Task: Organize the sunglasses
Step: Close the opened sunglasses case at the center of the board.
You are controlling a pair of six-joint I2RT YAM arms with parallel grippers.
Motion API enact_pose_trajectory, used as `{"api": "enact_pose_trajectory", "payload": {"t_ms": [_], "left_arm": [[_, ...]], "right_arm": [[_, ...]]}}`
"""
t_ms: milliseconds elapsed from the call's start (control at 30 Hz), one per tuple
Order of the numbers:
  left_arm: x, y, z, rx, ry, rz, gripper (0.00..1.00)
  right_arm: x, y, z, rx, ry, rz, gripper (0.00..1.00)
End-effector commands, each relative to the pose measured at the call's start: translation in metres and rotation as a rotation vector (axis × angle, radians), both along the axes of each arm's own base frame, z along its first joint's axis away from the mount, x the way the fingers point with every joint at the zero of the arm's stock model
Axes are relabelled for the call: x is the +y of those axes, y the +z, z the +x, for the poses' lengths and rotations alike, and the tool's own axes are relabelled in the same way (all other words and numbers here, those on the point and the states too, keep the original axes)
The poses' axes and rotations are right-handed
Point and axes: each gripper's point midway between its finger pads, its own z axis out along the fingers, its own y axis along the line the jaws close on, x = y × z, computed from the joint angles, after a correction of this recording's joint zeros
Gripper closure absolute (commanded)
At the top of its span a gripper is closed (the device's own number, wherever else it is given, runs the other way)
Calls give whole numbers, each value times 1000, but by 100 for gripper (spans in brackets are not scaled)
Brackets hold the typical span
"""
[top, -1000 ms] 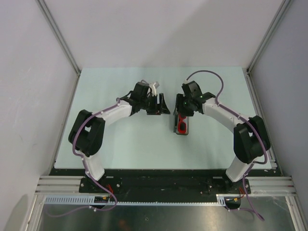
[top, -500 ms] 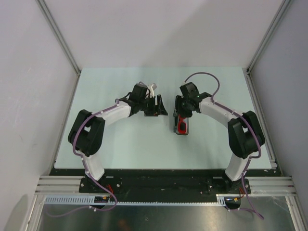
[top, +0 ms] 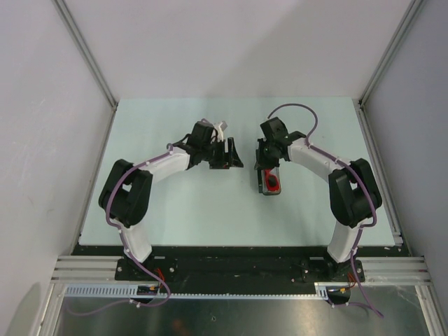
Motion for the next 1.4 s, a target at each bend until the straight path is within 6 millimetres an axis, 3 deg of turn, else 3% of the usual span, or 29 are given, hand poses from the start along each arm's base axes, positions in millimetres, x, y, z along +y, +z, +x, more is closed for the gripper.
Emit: {"api": "enact_pose_trajectory", "payload": {"t_ms": [0, 267, 433, 733, 1133, 1367], "left_arm": [[2, 20, 4, -57, -1, -27, 27], [3, 20, 5, -56, -1, -32, 27], [6, 19, 6, -54, 7, -28, 27], [20, 19, 8, -60, 40, -15, 27], [26, 15, 6, -47, 45, -15, 27], [28, 15, 6, -48, 46, -16, 27]], "right_arm": [[-1, 12, 9, -16, -12, 11, 98], [3, 17, 11, -9, -10, 80, 100], [16, 34, 17, -32, -19, 177, 100], [40, 36, 22, -35, -36, 253, 100], [48, 8, 18, 46, -31, 270, 100], [37, -6, 12, 84, -29, 297, 100]]}}
